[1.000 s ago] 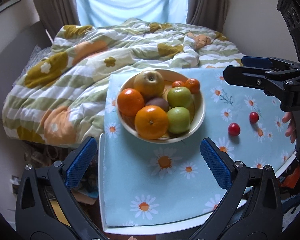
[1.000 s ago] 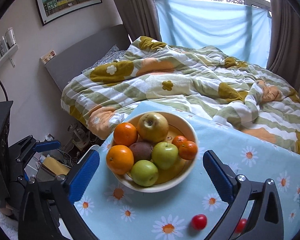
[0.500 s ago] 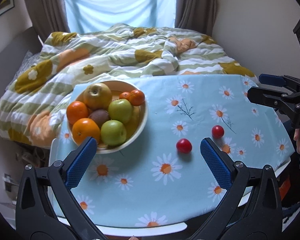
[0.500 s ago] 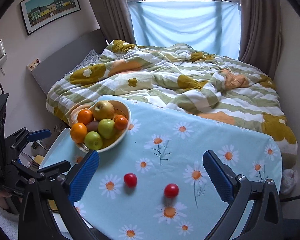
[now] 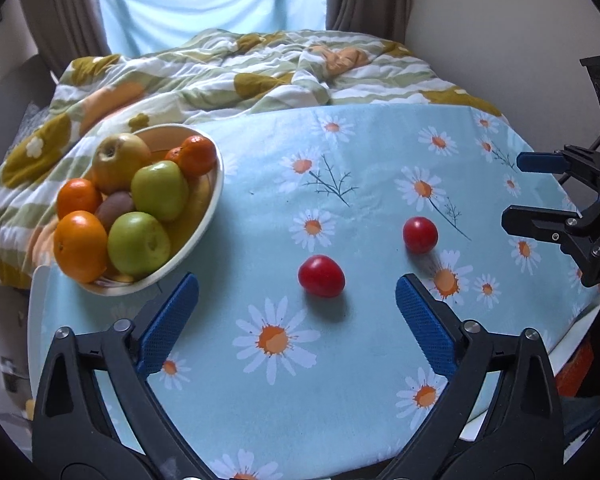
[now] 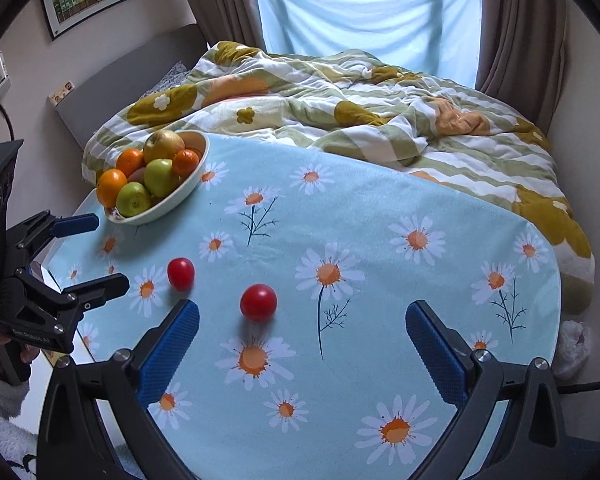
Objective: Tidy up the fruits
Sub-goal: 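Grasp a red tomato with the left gripper while the right gripper grasps the other tomato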
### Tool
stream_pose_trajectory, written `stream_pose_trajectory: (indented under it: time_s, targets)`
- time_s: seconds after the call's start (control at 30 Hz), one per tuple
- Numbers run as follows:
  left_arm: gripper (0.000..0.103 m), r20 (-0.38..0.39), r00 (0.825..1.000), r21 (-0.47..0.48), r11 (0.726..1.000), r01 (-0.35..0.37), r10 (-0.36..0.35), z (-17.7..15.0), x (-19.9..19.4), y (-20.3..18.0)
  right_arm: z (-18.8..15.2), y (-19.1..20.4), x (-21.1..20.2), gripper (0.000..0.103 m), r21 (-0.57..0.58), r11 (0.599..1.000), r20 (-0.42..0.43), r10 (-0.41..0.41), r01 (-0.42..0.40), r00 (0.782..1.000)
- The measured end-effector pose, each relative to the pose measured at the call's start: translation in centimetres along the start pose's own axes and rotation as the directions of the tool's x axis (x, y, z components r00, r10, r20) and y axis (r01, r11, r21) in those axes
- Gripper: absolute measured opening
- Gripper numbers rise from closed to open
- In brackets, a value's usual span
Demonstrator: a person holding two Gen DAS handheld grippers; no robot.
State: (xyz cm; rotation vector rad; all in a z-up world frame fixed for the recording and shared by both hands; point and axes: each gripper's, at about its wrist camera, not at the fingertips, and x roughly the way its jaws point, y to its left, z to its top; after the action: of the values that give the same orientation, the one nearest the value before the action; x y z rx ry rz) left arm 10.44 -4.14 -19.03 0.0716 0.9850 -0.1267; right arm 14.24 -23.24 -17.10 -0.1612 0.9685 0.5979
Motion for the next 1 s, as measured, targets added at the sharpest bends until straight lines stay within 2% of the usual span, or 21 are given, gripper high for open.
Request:
stream_pose_trajectory:
  time_s: [0.13, 0.2, 0.33, 0.47, 0.7, 0.83, 0.9, 1.0]
  targets:
    - [0.098, -0.036, 0.999, 0.053, 0.999, 0.004, -0.002, 0.0, 2.4, -0.6, -0.9, 0.0, 1.8, 0.103, -0.054, 0.998, -0.022, 0.017, -0.019, 1.000]
    - [0.085, -0.048, 0.999, 0.069, 0.997, 0.023, -0.019, 0.1, 3.2, -0.8, -1.1, 0.2, 2.7, 0.103, -0.093, 0.996, -0.033, 0.008, -0.011, 0.999]
    - [0.074, -0.090, 0.995, 0.121, 0.992, 0.041, -0.030, 0.0, 5.0, -1.5, -1.5, 0.2, 3.9, 0.103, -0.131, 0.991, -0.037, 0.025, -0.029, 0.999]
    - [0.043, -0.124, 0.991, 0.153, 0.986, 0.060, -0.041, -0.4, 6.1, -2.2, -1.7, 0.4, 4.6, 0.103, -0.137, 0.989, -0.053, 0.050, -0.057, 0.997]
    - [0.042, -0.128, 0.991, 0.146, 0.988, 0.057, -0.039, -0.8, 6.1, -2.3, -2.2, 1.5, 5.9, 0.078, -0.175, 0.981, -0.094, 0.070, -0.086, 0.993]
    - [0.042, -0.127, 0.991, 0.127, 0.990, 0.057, -0.040, -1.1, 6.0, -2.0, -2.2, 1.9, 6.6, 0.071, -0.186, 0.978, -0.106, 0.080, -0.099, 0.991]
    - [0.042, -0.128, 0.991, 0.118, 0.991, 0.055, -0.040, -1.3, 5.8, -1.7, -2.1, 2.0, 6.9, 0.063, -0.186, 0.977, -0.112, 0.086, -0.106, 0.990]
    - [0.042, -0.129, 0.991, 0.107, 0.993, 0.050, -0.036, -1.6, 5.7, -1.3, -2.0, 2.3, 7.3, 0.060, -0.188, 0.976, -0.108, 0.089, -0.108, 0.990]
